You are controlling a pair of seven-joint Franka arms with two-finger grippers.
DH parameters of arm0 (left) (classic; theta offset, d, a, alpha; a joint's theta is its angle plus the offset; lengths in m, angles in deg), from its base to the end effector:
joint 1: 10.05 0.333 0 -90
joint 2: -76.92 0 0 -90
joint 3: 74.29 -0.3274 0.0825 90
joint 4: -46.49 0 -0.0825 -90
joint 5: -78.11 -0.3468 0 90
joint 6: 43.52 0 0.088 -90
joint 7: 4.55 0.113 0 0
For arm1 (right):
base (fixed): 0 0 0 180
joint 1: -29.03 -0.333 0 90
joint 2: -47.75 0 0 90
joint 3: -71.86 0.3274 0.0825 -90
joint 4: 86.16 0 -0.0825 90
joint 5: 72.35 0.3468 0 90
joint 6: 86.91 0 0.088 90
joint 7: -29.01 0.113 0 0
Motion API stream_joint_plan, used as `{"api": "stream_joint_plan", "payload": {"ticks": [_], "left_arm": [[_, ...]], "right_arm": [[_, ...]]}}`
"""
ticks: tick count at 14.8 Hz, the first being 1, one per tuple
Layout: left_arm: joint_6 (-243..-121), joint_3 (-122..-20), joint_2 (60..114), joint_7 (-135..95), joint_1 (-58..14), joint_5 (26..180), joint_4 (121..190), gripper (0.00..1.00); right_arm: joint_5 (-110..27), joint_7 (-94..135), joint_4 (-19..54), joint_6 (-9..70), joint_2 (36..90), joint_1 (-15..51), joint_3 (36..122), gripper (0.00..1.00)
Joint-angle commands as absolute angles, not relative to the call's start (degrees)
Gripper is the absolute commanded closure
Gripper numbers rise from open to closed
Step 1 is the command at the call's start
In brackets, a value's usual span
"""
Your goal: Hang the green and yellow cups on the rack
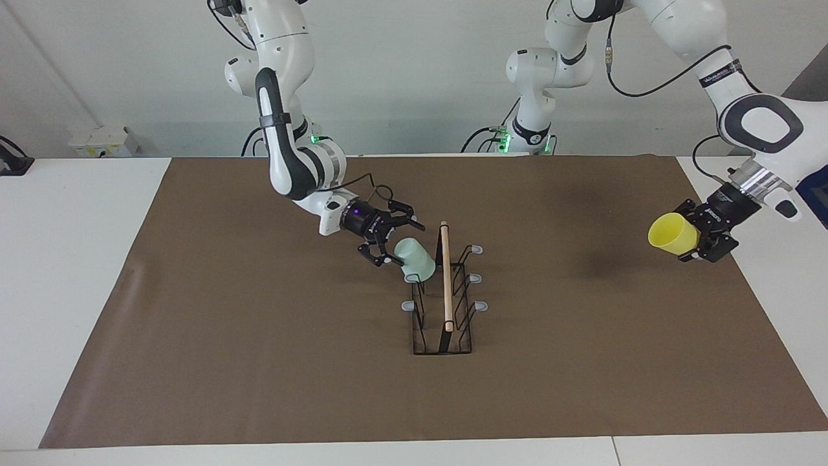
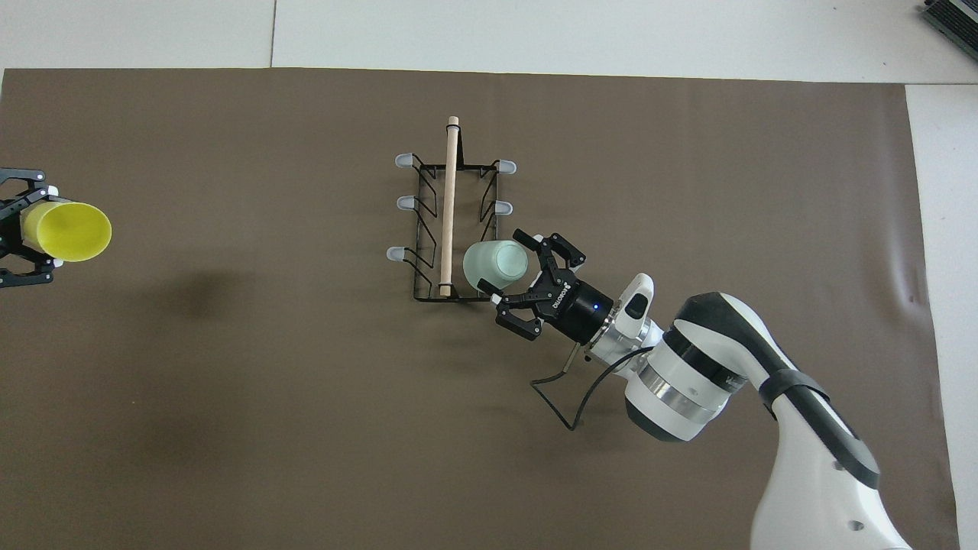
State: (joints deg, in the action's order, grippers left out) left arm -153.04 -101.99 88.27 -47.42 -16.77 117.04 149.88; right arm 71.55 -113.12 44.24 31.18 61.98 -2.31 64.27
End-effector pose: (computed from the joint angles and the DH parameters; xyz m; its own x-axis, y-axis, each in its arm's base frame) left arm 0.5612 0.1446 0.4704 0.2508 0.8683 -0.4279 0.9483 -0.1316 0.2888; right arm 0.4821 0.2514 0.3156 0.2231 -0.1700 0.9599 0.7919 -0.5427 -0.2801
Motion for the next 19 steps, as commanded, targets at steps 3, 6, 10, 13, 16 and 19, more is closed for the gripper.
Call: {"api": "stream_joint_plan", "payload": {"ticks": [3,6,10,13,16,19], "left_arm": [[-153.4,-96.5,83.4,-51.8,-17.2,105.0,150.5,1.00],[-155.5,-90.8,80.4,-57.4,-17.0,95.4,150.8,1.00],[-156.9,-84.5,78.5,-63.9,-17.0,85.5,151.2,1.00],[-157.5,-77.6,78.4,-75.3,-16.9,75.3,151.2,1.00],[-157.7,-72.0,78.4,-86.3,-16.8,69.9,151.3,1.00],[-157.9,-65.3,78.4,-100.9,-16.7,61.5,151.8,1.00]], "right_arm": [[68.7,-114.8,44.3,31.5,60.0,0.6,63.9,0.00],[59.0,-114.4,44.0,37.4,56.2,5.5,63.9,0.00],[41.9,-110.9,42.2,39.0,55.0,14.8,63.9,0.00],[25.3,-105.9,38.9,38.4,55.1,21.9,63.9,0.00],[13.1,-101.8,35.7,38.2,55.7,27.0,63.9,0.00],[-2.5,-92.1,31.3,38.2,55.9,31.4,63.9,0.00]]}}
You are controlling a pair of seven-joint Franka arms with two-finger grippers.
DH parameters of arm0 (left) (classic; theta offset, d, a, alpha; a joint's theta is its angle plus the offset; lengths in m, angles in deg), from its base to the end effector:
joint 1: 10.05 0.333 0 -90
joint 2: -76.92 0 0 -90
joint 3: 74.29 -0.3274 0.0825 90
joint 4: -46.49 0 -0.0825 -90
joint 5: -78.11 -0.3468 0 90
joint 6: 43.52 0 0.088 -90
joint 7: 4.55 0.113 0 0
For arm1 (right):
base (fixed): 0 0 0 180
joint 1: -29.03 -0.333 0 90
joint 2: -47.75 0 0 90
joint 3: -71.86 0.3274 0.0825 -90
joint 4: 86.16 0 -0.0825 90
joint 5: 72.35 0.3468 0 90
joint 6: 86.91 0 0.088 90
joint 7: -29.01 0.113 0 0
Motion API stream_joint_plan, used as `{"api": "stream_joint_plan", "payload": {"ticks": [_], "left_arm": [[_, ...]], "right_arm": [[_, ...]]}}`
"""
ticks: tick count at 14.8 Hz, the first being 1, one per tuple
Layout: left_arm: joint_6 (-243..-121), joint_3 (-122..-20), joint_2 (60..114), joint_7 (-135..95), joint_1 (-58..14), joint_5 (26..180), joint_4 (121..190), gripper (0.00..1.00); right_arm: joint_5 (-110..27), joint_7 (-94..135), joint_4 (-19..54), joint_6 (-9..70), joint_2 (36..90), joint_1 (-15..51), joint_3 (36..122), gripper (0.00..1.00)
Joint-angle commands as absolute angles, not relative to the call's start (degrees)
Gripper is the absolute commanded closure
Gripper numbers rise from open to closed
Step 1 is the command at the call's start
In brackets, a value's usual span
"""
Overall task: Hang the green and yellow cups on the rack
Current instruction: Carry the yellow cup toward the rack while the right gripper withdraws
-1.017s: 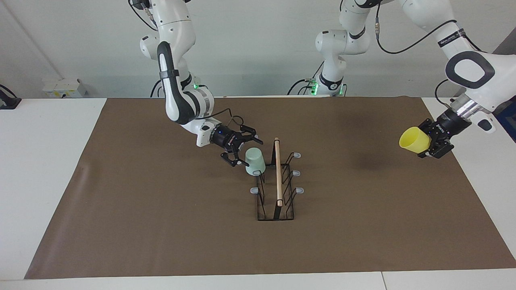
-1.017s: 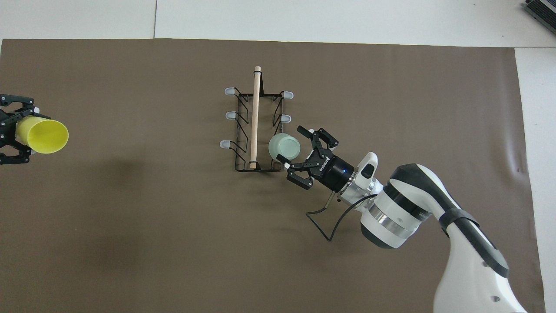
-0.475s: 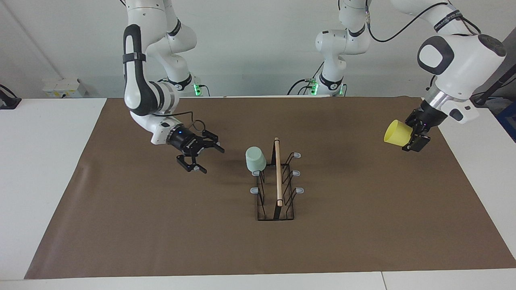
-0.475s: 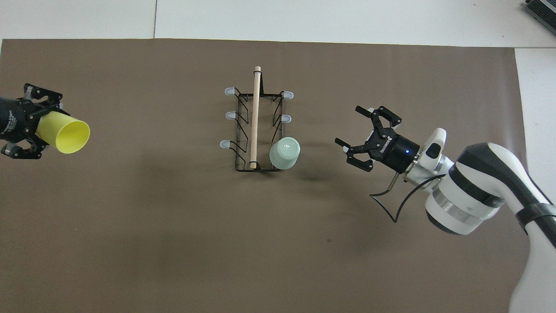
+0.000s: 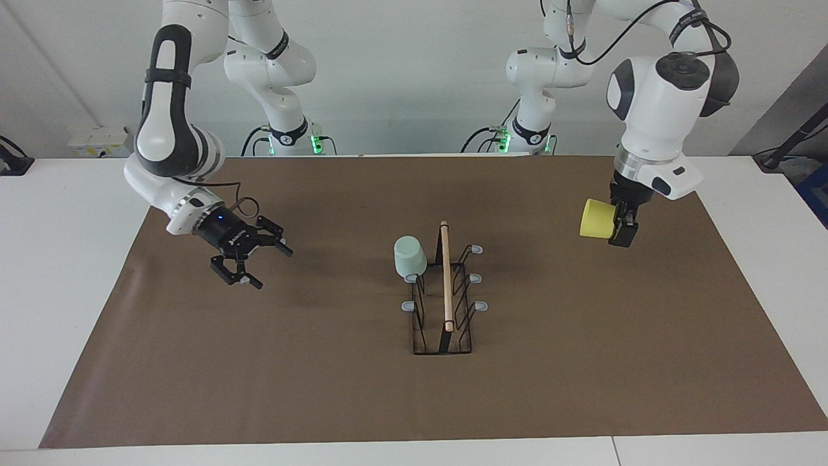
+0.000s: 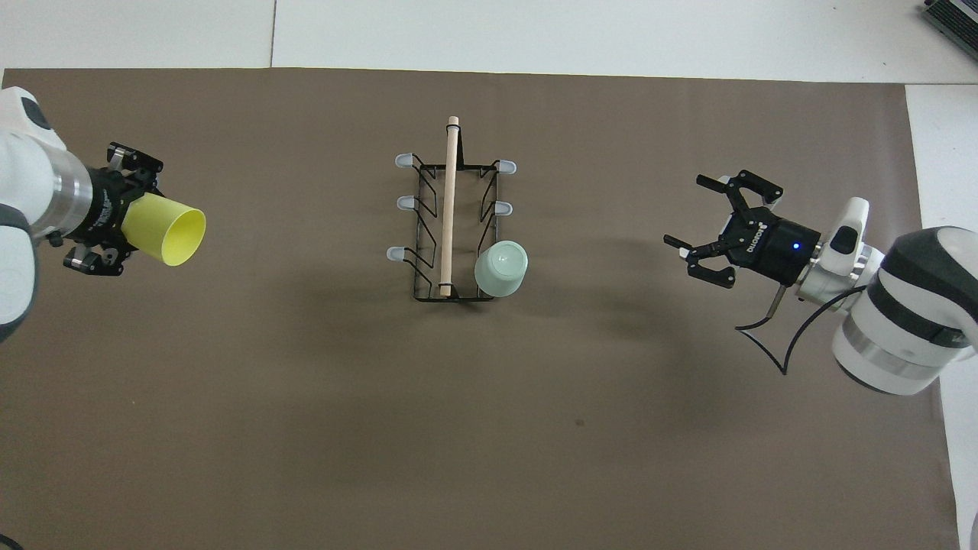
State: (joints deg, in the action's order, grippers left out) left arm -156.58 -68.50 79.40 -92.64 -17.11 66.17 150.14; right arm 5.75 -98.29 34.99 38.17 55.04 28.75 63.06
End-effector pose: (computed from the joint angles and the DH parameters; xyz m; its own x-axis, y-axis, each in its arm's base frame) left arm 0.5436 -0.1083 0.5394 0.3051 0.9315 0.1981 0.9380 -0.3299 0.1065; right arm 0.5484 -0.0386 0.4044 0.1256 0.5085 0.8518 0.8798 -0.4539 0.1412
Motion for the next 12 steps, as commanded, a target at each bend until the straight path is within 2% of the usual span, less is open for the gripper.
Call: {"api": "stream_joint_plan", "payload": {"ticks": [1,8,10,12], "left_arm": [[-157.6,-62.9,78.4,-106.3,-16.7,57.8,151.9,1.00],[-153.0,-50.2,79.6,-125.9,-17.1,40.1,153.3,1.00],[-151.5,-47.9,80.1,-127.9,-17.1,37.0,153.4,1.00],[-150.1,-45.9,80.2,-128.7,-17.3,35.0,153.8,1.00]], "right_arm": [[-7.9,-88.6,29.5,38.3,55.9,32.1,63.9,0.00],[-44.7,-55.2,21.2,40.7,54.2,31.5,63.9,0.00],[-54.9,-43.0,21.1,40.2,52.4,31.0,64.7,0.00],[-63.5,-32.2,21.1,39.6,51.3,27.5,64.5,0.00]]}}
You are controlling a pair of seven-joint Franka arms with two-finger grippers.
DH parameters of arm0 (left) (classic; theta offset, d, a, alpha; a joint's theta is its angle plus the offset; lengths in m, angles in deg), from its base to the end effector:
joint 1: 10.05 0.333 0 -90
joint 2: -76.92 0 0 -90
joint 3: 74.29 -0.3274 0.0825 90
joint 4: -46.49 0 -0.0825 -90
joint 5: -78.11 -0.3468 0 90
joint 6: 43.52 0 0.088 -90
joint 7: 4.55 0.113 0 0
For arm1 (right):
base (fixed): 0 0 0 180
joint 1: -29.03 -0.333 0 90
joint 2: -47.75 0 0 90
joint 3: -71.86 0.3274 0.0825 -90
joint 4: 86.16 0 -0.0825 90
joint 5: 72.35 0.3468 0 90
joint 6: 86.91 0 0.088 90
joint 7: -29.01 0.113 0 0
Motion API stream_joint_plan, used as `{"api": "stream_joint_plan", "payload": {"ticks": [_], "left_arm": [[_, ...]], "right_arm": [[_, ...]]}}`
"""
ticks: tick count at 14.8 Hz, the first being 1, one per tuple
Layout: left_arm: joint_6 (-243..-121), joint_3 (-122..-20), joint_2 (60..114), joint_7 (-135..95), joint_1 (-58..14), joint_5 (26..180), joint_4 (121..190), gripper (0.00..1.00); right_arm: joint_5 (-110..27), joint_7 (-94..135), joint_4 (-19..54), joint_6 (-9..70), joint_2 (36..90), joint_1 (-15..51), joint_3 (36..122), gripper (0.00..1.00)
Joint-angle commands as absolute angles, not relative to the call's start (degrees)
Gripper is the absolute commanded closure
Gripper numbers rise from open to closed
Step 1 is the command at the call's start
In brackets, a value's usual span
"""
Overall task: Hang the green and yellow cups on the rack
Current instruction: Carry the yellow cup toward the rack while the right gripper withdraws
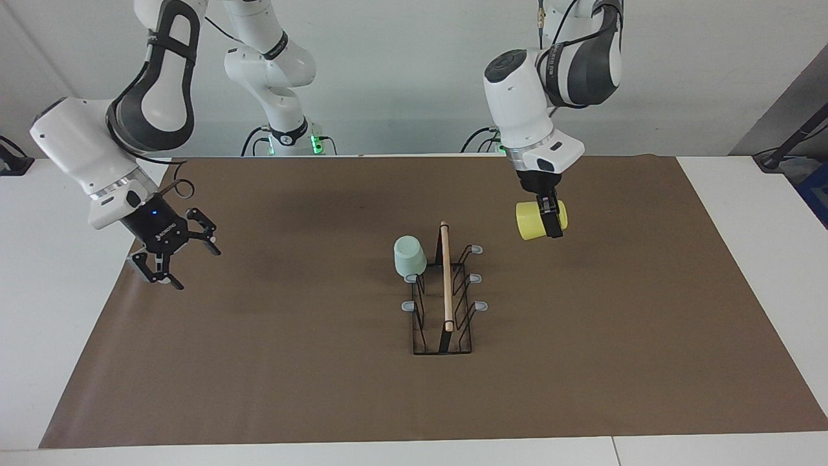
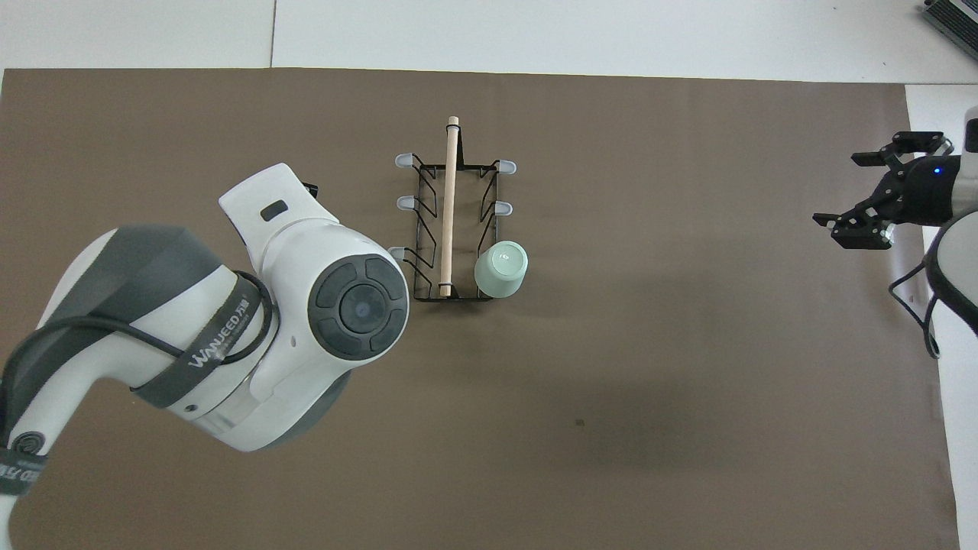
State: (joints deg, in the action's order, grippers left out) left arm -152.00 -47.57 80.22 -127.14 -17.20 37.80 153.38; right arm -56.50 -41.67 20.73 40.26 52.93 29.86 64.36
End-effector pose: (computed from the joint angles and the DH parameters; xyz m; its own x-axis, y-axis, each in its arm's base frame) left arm 0.4840 -0.2569 0.5169 0.1450 0.8265 0.5439 0.9161 -0.3199 0.2419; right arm 0.5746 -0.0715 0.5132 0.5325 0.7883 0.3082 0.7916 -0.5928 0.1483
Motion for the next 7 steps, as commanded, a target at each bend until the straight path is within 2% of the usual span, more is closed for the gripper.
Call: {"api": "stream_joint_plan", "payload": {"ticks": [1,3,7], "left_arm": [[-149.3,-44.4,80.4,-129.7,-17.4,33.6,153.7,1.00],[-146.0,-41.2,83.6,-133.5,-17.5,29.1,153.1,1.00],[-141.2,-38.8,89.5,-137.0,-19.1,23.4,151.4,1.00]], "right_arm": [[-67.4,-25.6,21.1,38.8,50.5,27.3,64.7,0.00],[-70.4,-14.5,21.1,35.2,49.4,24.9,64.6,0.00],[-72.2,6.9,21.1,25.7,46.6,24.3,64.7,0.00]]}}
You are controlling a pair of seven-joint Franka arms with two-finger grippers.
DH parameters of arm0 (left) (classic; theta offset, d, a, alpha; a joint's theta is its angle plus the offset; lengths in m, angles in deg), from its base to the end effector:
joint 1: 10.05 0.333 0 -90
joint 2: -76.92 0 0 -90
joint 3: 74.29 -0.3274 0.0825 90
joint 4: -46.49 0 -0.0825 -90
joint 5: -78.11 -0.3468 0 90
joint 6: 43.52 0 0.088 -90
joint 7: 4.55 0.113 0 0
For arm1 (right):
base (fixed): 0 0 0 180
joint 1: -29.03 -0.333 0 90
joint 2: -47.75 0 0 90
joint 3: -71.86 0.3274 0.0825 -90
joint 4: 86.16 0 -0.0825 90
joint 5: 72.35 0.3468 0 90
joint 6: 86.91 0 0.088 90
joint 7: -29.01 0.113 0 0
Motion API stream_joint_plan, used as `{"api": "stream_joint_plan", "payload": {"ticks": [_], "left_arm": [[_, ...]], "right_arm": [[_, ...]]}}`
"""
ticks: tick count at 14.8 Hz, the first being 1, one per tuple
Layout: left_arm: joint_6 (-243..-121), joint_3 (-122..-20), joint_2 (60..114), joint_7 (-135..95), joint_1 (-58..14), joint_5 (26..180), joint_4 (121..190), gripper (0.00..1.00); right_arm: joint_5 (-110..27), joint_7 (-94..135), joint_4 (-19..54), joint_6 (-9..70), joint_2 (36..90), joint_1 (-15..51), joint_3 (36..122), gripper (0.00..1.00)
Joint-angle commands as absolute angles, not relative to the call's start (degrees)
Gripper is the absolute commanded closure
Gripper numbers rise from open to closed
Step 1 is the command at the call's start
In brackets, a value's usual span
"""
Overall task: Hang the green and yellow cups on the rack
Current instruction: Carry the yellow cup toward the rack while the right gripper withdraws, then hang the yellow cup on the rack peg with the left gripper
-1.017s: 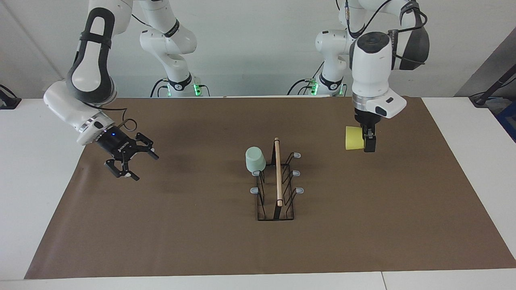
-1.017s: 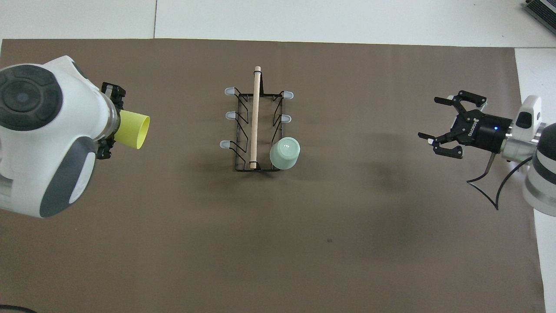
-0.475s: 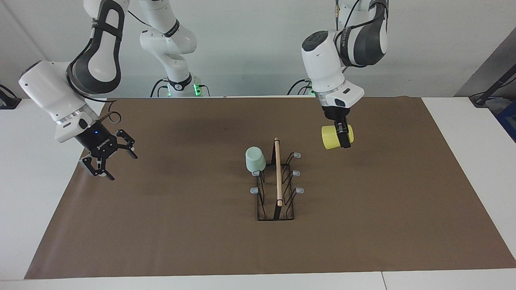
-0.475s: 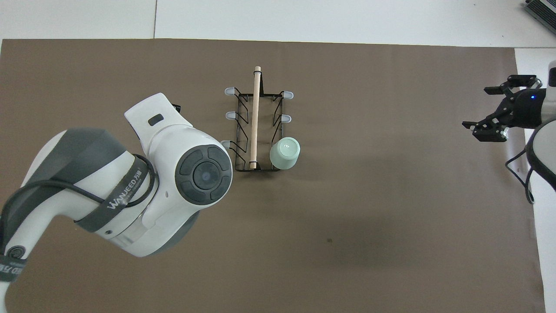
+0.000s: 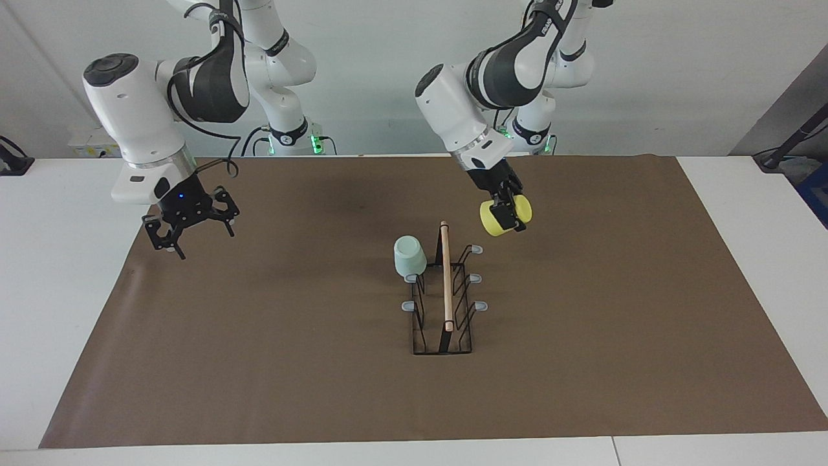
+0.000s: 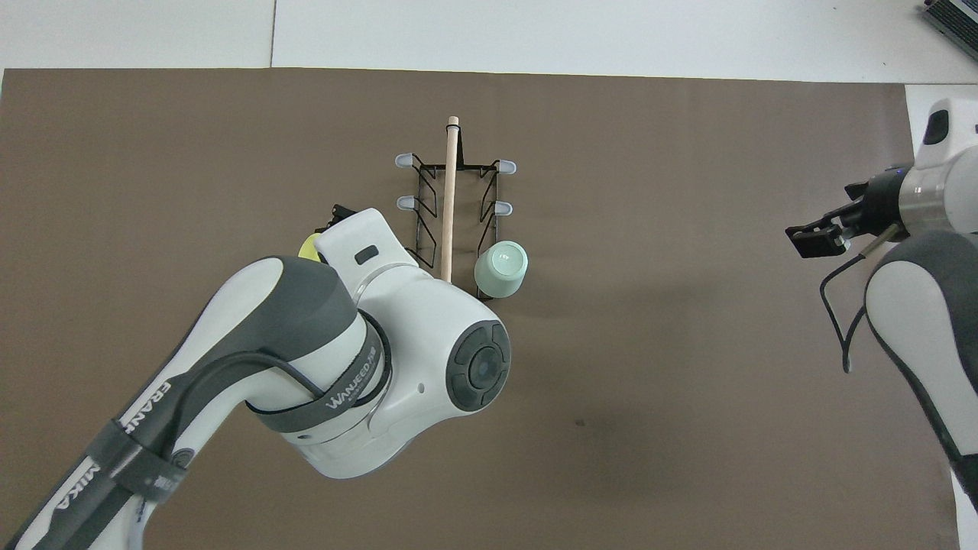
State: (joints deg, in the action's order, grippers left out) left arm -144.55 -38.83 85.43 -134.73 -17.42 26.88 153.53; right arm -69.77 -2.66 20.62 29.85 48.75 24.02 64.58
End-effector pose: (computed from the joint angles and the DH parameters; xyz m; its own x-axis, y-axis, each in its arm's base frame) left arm 0.4610 -0.3061 0.4778 0.1584 0.7168 0.6790 0.8922 -0.3985 0.2126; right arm 0.5479 -0.0185 0.5338 0.8672 0.4736 0.1540 0.4723 -0.8802 0.0472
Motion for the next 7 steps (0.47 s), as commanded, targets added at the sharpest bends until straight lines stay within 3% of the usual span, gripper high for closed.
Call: {"api": "stream_joint_plan", "payload": {"ticks": [1,4,7], "left_arm": [[-139.8,-38.6,91.2,-138.7,-19.4,21.3,150.1,1.00],[-134.4,-37.6,98.1,-141.6,-21.6,15.9,145.2,1.00],[-132.2,-37.1,101.2,-143.6,-23.1,14.5,140.5,1.00]], "right_arm": [[-73.2,12.0,21.0,23.2,46.0,24.1,64.7,0.00],[-74.0,27.4,19.9,16.3,44.1,22.9,64.7,0.00],[-74.1,34.1,12.7,6.4,44.5,22.8,64.7,0.00]]}}
